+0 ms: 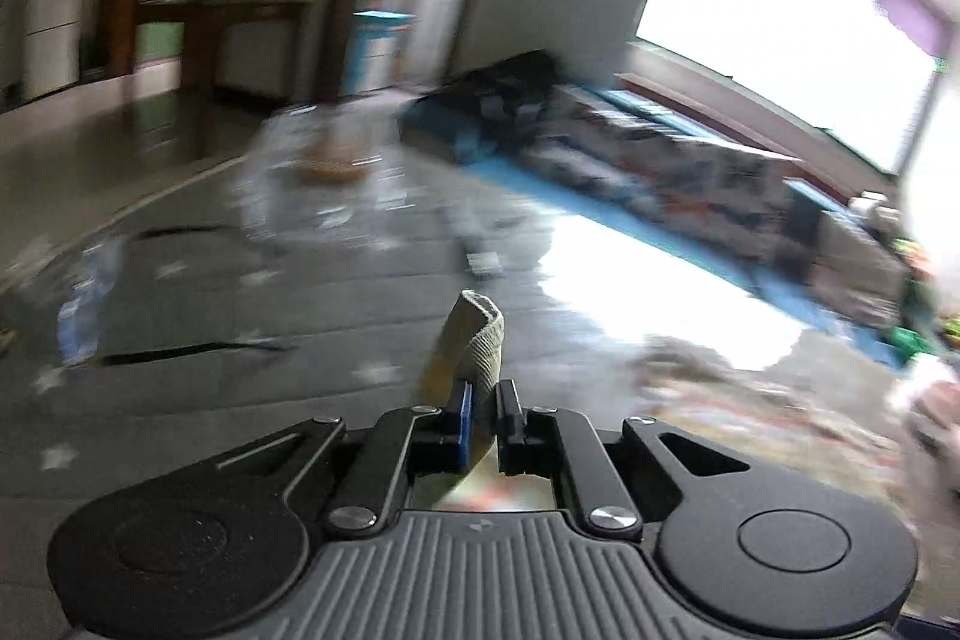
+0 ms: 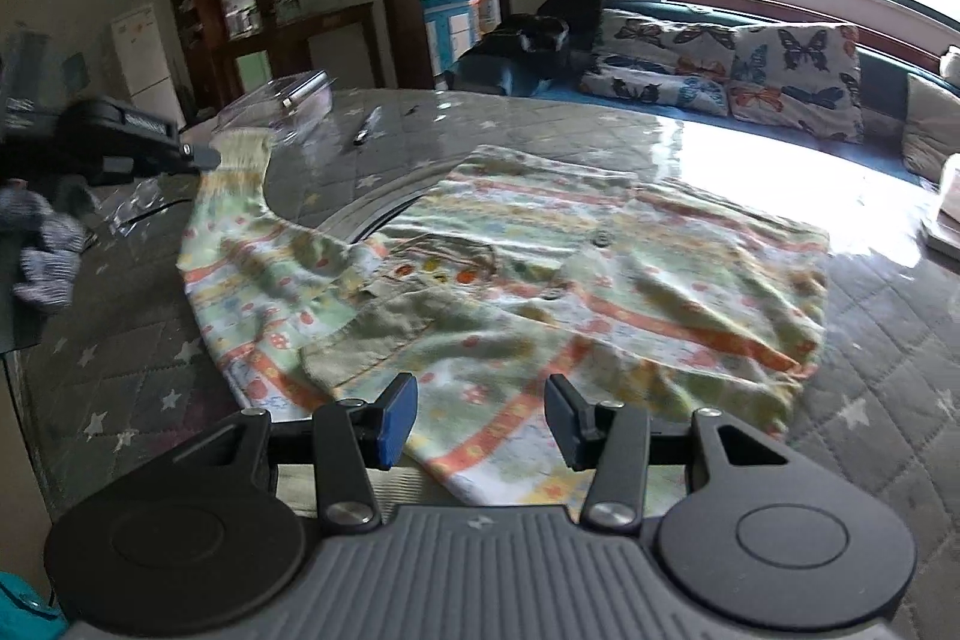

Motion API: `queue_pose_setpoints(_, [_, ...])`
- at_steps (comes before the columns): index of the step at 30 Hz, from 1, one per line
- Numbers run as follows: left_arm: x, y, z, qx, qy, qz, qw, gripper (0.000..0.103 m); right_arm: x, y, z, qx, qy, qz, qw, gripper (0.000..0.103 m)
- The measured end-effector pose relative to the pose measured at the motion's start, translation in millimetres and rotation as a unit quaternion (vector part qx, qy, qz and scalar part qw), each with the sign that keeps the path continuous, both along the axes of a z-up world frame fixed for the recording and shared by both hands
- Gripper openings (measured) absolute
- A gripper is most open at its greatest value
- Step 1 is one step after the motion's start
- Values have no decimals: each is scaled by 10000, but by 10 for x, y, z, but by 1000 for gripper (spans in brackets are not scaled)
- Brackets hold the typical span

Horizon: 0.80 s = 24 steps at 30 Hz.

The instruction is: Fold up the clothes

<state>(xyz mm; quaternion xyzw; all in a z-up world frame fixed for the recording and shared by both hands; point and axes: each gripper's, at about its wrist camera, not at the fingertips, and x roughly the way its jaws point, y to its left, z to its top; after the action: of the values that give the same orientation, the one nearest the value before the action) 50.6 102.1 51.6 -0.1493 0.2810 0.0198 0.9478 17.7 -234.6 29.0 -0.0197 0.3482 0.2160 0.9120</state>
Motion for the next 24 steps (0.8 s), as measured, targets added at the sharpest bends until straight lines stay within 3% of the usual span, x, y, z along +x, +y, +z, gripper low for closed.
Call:
queue_pose_setpoints(4, [-63,-529,179,-184,-140,-896,9957,8,-27,-170,2,97,-18,-239,9997,48])
queue_pose_setpoints(11, [-168,-1453,220,-381,-91,-2297,9725,7,-101,-585,45,202,-128,-896,9957,48])
queue_pose_setpoints(17, [-213,-1952,38,-387,107,-3107,9496,7,-147,-903,46,292,-145,-1404,9896,48])
queue_pose_setpoints(24, [-284,-2198,-334,-320,623,-3645,9286,9,-134,-1086,30,352,-105,-1765,9836,47])
